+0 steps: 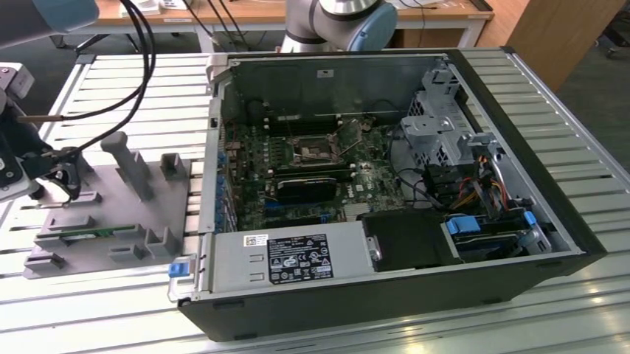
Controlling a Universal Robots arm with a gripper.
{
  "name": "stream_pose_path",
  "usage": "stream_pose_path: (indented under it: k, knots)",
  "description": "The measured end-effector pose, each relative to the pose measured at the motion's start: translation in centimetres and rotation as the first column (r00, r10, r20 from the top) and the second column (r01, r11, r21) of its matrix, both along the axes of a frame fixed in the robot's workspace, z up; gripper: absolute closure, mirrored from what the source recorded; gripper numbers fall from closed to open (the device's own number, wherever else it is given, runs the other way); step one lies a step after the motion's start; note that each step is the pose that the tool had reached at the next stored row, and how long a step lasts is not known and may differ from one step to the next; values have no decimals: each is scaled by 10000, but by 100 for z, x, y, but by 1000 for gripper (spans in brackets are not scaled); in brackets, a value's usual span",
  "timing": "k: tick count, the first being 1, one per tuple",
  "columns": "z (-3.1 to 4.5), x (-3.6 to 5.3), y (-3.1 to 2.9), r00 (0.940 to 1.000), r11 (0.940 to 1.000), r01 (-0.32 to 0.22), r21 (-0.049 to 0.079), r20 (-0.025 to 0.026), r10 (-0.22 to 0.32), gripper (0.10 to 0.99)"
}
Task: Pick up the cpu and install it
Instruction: 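Pick up the cpu and move it towards the insertion slot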
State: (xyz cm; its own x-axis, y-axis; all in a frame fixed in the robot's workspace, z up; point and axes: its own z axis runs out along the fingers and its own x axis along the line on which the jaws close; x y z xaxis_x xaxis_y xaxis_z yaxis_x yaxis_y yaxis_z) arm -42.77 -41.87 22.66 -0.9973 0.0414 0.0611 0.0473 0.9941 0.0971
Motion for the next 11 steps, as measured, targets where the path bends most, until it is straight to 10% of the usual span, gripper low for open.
stream_pose_path:
  k: [11]
  knots:
    - [39, 0, 0, 10000, 10000, 0, 0, 0, 0, 545]
